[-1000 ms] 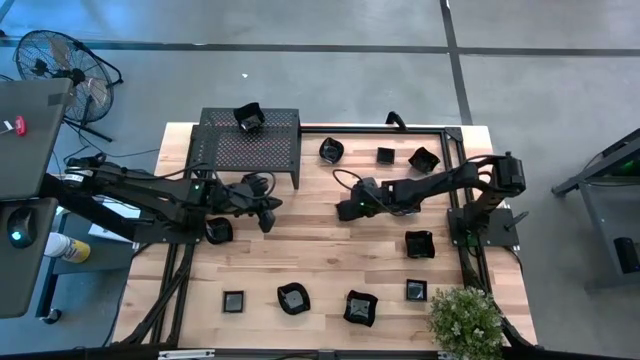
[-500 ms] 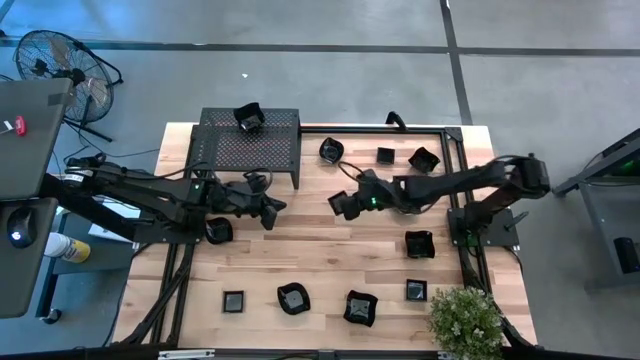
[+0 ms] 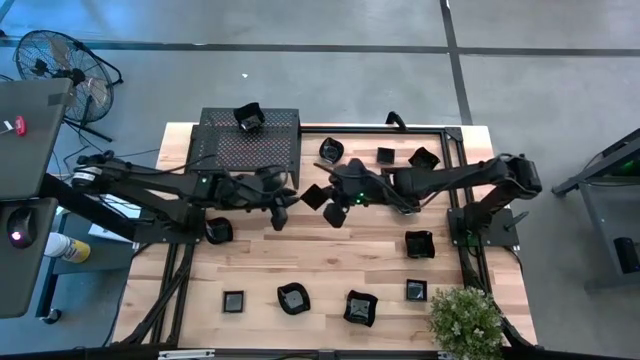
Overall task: Pick & Place Mini shaped plates
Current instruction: Put the black square plate on the shelf
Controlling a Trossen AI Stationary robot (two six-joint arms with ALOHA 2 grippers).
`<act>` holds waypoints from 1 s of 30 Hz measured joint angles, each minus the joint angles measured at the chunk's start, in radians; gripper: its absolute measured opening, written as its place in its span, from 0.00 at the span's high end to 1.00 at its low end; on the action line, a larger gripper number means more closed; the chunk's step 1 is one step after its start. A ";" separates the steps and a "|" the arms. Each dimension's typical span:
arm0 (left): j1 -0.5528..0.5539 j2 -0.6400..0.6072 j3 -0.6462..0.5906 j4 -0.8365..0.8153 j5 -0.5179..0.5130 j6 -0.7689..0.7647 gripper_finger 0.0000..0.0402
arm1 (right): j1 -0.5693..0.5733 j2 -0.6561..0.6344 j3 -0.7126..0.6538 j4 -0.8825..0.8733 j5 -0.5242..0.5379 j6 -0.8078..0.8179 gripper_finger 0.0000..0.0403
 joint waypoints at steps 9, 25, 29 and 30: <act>0.000 0.067 0.083 -0.046 -0.076 0.047 0.77 | 0.003 0.013 0.028 -0.003 -0.003 -0.058 0.99; 0.006 0.054 0.084 -0.096 -0.041 0.019 1.00 | 0.018 0.013 0.028 0.046 0.001 -0.074 0.97; 0.043 0.005 0.084 -0.137 -0.011 -0.023 1.00 | 0.018 0.010 0.028 0.051 0.004 -0.073 0.91; 0.056 -0.012 0.084 -0.145 -0.007 -0.026 1.00 | 0.018 0.010 0.028 0.052 0.005 -0.073 0.89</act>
